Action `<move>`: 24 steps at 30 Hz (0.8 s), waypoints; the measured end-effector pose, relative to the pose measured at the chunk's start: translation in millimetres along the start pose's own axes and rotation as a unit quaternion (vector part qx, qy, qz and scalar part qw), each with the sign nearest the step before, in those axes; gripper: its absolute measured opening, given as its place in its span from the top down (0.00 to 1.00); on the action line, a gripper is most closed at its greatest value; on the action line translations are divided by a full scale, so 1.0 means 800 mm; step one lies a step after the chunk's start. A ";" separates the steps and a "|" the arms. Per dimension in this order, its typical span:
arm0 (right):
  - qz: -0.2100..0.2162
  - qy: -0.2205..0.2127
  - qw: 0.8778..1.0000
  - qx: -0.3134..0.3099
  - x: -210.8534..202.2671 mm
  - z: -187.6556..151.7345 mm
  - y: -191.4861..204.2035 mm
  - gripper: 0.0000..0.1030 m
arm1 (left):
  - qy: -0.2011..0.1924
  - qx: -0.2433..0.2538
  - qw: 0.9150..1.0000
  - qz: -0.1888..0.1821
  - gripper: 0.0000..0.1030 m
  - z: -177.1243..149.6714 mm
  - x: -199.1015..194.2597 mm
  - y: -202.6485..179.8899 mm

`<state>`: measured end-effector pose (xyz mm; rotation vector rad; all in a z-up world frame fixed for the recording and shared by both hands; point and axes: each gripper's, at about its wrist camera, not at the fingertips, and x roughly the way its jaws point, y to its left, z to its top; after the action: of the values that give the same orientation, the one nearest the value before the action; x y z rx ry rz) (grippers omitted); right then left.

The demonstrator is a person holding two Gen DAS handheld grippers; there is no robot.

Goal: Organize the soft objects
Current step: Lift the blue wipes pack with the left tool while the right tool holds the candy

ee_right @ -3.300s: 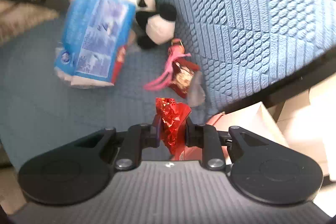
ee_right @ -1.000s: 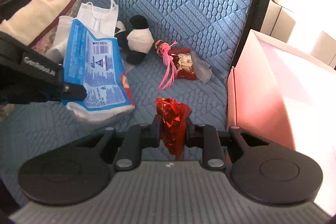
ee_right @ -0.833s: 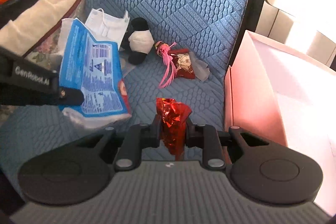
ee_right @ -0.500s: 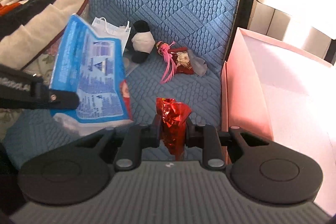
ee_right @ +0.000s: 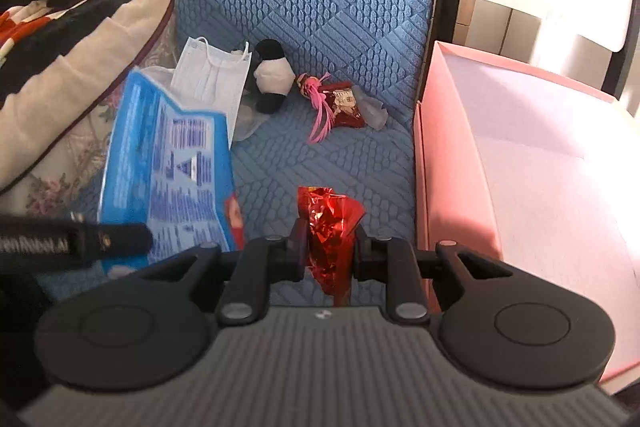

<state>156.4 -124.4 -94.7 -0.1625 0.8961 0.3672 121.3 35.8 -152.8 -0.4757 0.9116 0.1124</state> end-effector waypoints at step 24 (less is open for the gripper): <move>0.024 0.033 0.999 -0.010 -0.055 -0.020 -0.017 0.76 | 0.014 0.034 0.999 0.028 0.91 0.002 -0.039 -0.040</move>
<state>124.9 -152.3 -69.8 -0.1722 0.9628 0.4176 112.6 11.6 -116.3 -0.3887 0.9537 0.1254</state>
